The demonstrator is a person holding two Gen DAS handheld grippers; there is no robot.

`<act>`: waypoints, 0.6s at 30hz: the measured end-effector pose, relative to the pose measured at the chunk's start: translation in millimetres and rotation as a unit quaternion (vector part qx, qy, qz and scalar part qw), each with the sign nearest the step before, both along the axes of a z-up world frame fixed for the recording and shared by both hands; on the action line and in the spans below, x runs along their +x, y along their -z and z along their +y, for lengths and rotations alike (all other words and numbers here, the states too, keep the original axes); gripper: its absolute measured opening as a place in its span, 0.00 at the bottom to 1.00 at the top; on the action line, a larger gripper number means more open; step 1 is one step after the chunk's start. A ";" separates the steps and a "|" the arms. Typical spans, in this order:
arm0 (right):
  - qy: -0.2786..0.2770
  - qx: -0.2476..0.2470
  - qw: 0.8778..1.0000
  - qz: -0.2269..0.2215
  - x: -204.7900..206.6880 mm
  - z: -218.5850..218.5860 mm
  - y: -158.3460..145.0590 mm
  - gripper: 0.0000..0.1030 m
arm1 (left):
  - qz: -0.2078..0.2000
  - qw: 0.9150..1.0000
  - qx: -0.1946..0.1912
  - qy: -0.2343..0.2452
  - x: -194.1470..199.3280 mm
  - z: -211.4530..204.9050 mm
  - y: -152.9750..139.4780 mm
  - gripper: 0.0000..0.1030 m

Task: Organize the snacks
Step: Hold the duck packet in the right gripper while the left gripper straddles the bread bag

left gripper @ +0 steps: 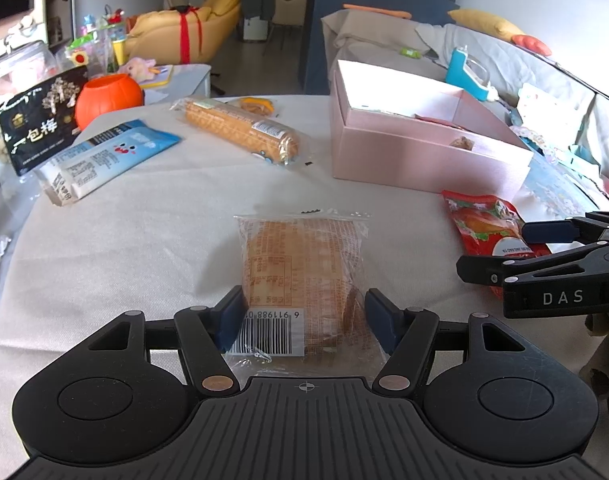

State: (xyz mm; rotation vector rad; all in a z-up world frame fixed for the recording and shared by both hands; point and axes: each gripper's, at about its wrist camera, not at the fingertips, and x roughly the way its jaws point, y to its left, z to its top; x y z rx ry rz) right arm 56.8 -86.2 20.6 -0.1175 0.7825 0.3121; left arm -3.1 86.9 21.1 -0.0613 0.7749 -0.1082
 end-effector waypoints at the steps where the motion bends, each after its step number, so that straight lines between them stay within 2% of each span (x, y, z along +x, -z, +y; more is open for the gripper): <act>1: 0.001 -0.002 1.000 -0.001 -0.2 -0.7 0.9 0.90 | 0.000 1.000 0.000 0.000 -0.1 0.1 0.1 0.68; 18: -0.004 -0.008 1.000 -0.001 -3.5 -9.0 3.0 0.90 | 0.000 1.000 0.000 -0.001 -1.0 -1.1 -0.2 0.68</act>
